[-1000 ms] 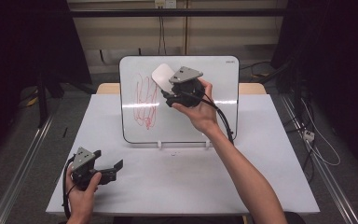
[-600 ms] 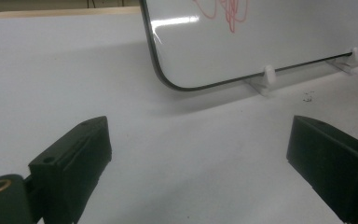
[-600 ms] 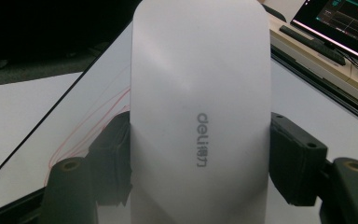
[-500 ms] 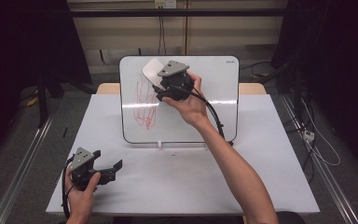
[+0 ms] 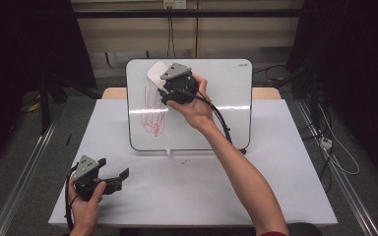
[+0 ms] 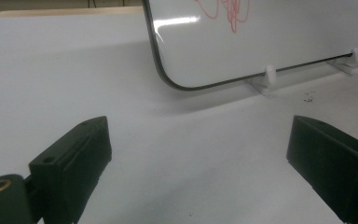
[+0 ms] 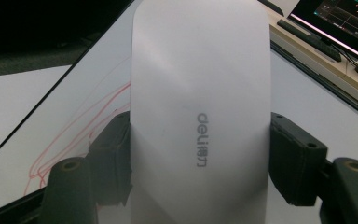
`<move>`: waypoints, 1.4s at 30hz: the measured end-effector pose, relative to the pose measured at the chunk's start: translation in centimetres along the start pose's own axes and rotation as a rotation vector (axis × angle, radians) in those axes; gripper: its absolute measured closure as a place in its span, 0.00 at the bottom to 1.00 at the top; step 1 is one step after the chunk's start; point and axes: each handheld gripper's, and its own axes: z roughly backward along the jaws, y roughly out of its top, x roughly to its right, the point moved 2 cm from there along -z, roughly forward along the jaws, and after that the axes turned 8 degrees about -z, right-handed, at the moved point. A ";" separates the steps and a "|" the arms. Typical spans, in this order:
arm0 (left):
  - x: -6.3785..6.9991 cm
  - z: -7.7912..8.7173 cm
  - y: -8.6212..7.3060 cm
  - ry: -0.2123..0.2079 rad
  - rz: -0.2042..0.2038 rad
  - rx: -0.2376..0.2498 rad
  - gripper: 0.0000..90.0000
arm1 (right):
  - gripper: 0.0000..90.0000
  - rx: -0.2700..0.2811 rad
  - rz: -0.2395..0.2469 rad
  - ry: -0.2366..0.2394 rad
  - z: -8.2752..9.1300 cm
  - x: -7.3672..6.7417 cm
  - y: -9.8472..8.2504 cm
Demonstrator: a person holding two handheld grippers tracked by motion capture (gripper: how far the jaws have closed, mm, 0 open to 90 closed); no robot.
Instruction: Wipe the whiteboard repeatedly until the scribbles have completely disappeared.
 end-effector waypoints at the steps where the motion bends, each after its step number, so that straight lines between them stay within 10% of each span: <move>1: 0.0 0.0 0.0 0.001 0.001 0.001 0.07 | 0.35 -0.004 0.009 -0.007 -0.2 0.0 0.1; 42: -0.2 0.1 0.0 -0.006 -0.001 0.004 0.07 | 0.35 -0.090 0.161 -0.223 -3.7 -2.1 0.9</move>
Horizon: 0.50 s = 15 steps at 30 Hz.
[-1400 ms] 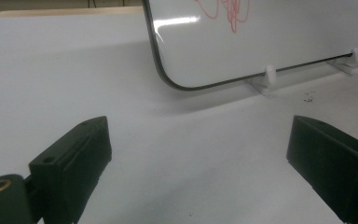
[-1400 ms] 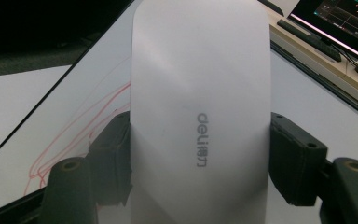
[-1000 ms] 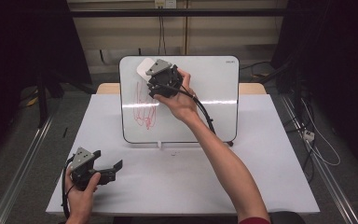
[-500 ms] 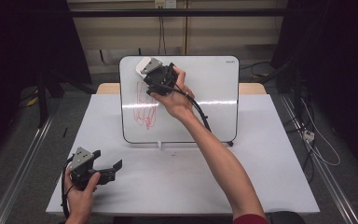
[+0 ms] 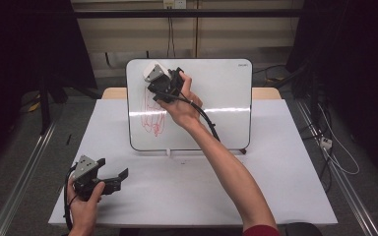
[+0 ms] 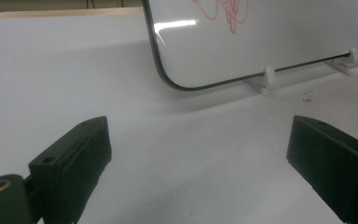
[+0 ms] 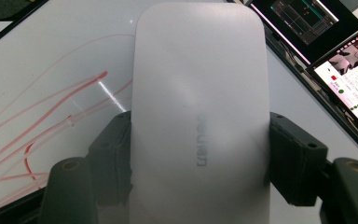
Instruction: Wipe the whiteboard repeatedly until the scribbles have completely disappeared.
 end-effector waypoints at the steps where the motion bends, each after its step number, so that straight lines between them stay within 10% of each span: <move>1: 0.0 0.0 0.0 0.003 0.001 -0.003 0.07 | 0.35 -0.001 0.004 -0.001 0.0 0.0 0.0; 15: 0.0 0.0 0.0 0.001 -0.001 -0.002 0.07 | 0.35 0.002 0.007 -0.011 -0.1 -0.2 0.0</move>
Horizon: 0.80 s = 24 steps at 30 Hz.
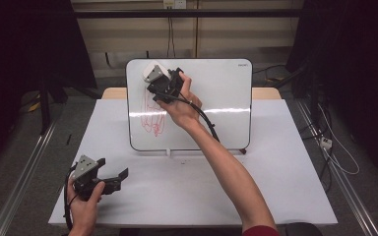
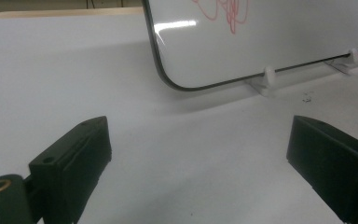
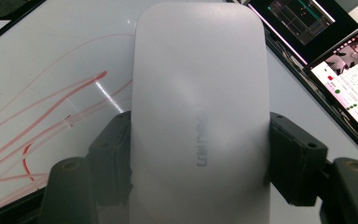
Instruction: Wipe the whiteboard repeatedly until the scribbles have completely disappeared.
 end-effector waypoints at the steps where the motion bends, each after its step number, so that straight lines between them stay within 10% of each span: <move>1: 0.0 0.0 0.0 -0.001 0.000 0.000 0.07 | 0.35 0.002 0.013 -0.001 0.0 0.0 0.0; 24: 0.0 -0.2 0.0 -0.001 0.001 -0.005 0.07 | 0.35 -0.004 0.045 0.020 0.1 -2.7 -0.7</move>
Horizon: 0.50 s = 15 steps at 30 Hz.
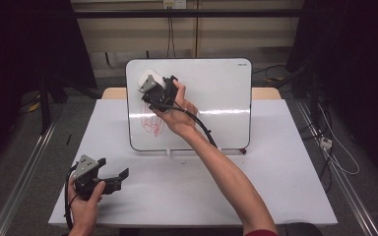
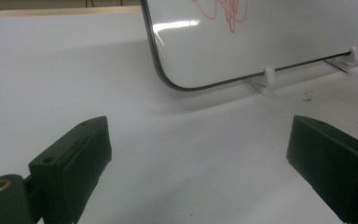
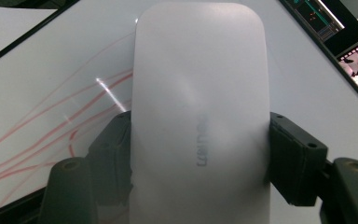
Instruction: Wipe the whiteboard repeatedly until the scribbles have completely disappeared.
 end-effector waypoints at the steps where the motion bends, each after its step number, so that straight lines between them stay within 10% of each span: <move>1: 0.0 0.0 0.0 0.000 0.001 0.000 0.07 | 0.35 0.000 0.006 0.002 0.0 -0.2 -0.1; 15: 0.1 -0.1 0.0 -0.001 -0.003 -0.004 0.07 | 0.35 0.012 0.073 0.053 0.3 -3.9 -1.4</move>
